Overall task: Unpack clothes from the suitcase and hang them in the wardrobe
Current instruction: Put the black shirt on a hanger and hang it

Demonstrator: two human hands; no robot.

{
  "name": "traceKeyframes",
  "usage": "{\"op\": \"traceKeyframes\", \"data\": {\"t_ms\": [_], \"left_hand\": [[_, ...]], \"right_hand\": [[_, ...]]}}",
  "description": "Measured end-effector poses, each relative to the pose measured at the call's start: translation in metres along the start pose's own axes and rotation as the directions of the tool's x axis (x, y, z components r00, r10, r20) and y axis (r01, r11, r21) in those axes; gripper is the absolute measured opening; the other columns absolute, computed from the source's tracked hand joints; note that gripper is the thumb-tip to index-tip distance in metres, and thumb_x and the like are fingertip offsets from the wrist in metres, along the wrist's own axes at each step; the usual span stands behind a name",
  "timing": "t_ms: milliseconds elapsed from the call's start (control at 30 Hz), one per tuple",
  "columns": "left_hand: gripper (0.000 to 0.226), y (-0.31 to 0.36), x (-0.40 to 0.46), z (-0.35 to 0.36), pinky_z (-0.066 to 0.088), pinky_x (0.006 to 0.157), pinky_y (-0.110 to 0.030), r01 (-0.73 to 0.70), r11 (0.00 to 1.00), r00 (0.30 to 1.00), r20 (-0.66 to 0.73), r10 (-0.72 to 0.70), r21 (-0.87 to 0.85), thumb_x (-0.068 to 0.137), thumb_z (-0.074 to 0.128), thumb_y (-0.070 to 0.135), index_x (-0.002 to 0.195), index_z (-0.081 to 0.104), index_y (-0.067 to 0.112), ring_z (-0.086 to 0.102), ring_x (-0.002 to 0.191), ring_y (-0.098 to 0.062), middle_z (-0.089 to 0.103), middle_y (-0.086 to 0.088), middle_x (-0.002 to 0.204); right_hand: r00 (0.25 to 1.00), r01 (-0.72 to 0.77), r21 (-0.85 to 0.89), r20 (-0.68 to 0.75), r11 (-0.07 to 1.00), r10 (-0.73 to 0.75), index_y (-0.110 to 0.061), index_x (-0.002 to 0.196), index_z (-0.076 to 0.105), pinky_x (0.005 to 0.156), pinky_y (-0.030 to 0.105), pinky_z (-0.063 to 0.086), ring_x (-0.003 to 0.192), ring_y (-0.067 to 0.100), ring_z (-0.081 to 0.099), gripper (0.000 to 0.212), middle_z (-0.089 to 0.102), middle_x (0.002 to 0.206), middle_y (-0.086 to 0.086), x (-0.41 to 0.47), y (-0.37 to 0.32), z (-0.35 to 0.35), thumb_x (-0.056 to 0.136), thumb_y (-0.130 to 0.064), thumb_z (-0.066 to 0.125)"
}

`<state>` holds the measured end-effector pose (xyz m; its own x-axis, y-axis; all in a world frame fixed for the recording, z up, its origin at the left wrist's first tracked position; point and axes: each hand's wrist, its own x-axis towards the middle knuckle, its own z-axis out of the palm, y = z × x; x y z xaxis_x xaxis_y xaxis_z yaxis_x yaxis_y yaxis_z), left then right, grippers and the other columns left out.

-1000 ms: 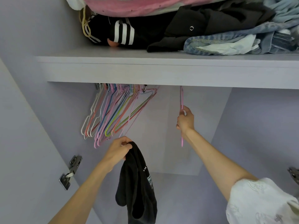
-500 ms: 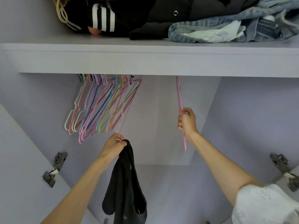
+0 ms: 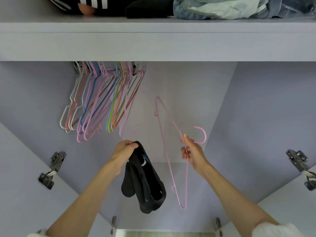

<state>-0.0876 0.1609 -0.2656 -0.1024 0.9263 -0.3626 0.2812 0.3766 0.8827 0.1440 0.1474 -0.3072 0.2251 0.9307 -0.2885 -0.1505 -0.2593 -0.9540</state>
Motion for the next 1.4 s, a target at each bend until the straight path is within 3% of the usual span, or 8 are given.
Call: {"op": "traceKeyframes", "data": {"t_ms": [267,400,733,933,1033,1167,1300,1400], "left_hand": [[0.018,-0.014,0.010,-0.006,0.049,0.073,-0.034,0.129,0.979,0.990,-0.039,-0.137,-0.159,0.090,0.047,0.000,0.103,0.058,0.002,0.057,0.087,-0.027,0.060,-0.014,0.092],[0.013,-0.020,0.015,-0.004,0.043,0.070,-0.033,0.139,0.983,0.978,-0.140,-0.155,-0.117,0.090,0.047,0.005,0.080,0.050,0.013,0.050,0.085,-0.026,0.053,-0.010,0.083],[0.004,-0.026,0.021,-0.002,0.040,0.069,-0.033,0.092,0.996,0.953,-0.290,-0.092,-0.016,0.086,0.053,0.013,0.086,0.051,0.010,0.048,0.077,-0.026,0.054,-0.011,0.084],[0.007,-0.026,0.011,0.002,0.038,0.063,-0.031,0.015,0.966,0.957,-0.284,0.061,0.260,0.089,0.053,0.015,0.087,0.050,0.009,0.049,0.070,-0.023,0.051,-0.003,0.072],[0.008,-0.019,0.003,0.003,0.039,0.067,-0.031,-0.049,0.922,0.958,-0.243,0.152,0.383,0.089,0.053,0.014,0.089,0.051,0.006,0.052,0.076,-0.024,0.056,-0.008,0.080],[0.005,-0.004,-0.010,0.030,0.040,0.068,-0.027,-0.158,0.890,0.968,-0.109,0.224,0.428,0.089,0.053,0.012,0.086,0.052,0.008,0.052,0.078,-0.021,0.057,-0.004,0.078],[0.017,0.009,-0.021,0.043,0.051,0.071,-0.032,-0.229,0.926,0.971,-0.001,0.241,0.300,0.088,0.057,0.012,0.074,0.050,0.020,0.055,0.069,-0.016,0.056,0.002,0.071],[0.005,0.015,-0.027,0.042,0.046,0.066,-0.020,-0.324,0.891,0.945,0.070,0.319,0.318,0.088,0.057,0.013,0.084,0.057,0.014,0.055,0.067,-0.011,0.058,0.003,0.072]], "right_hand": [[0.954,-0.131,-0.109,-0.284,0.985,0.095,-0.012,0.055,0.054,0.055,0.022,0.035,0.050,0.014,0.043,0.047,0.052,0.039,-0.005,0.012,0.026,-0.018,0.096,-0.035,0.049],[0.942,-0.081,-0.236,-0.337,0.968,-0.003,-0.012,0.049,0.051,0.071,0.037,0.041,0.060,0.024,0.047,0.051,0.052,0.053,0.005,0.018,0.020,-0.033,0.096,-0.032,0.047],[0.942,-0.042,-0.534,-0.303,0.845,-0.145,-0.014,0.048,0.052,0.074,0.037,0.045,0.069,0.029,0.055,0.057,0.053,0.053,0.002,0.014,0.012,-0.042,0.097,-0.038,0.041],[0.932,-0.034,-0.654,-0.294,0.756,-0.212,-0.004,0.063,0.065,0.073,0.032,0.045,0.076,0.030,0.062,0.060,0.066,0.064,0.006,0.004,-0.001,-0.025,0.099,-0.041,0.035],[0.907,0.007,-0.792,-0.253,0.610,-0.338,0.000,0.078,0.070,0.075,0.034,0.046,0.084,0.035,0.064,0.062,0.070,0.081,0.016,-0.003,-0.010,-0.010,0.099,-0.043,0.031],[0.883,0.198,-0.900,-0.007,0.388,-0.469,0.000,0.075,0.067,0.066,0.031,0.039,0.079,0.035,0.062,0.061,0.068,0.079,0.019,-0.022,-0.008,0.031,0.100,-0.043,0.030],[0.905,0.323,-0.742,0.061,0.587,-0.421,0.001,0.066,0.059,0.069,0.036,0.050,0.068,0.030,0.062,0.063,0.066,0.068,0.013,-0.025,0.000,0.049,0.096,-0.047,0.033],[0.916,0.347,-0.601,0.055,0.720,-0.396,-0.003,0.062,0.050,0.071,0.041,0.051,0.066,0.030,0.060,0.060,0.060,0.062,0.014,-0.029,-0.002,0.047,0.091,-0.052,0.032]]}}
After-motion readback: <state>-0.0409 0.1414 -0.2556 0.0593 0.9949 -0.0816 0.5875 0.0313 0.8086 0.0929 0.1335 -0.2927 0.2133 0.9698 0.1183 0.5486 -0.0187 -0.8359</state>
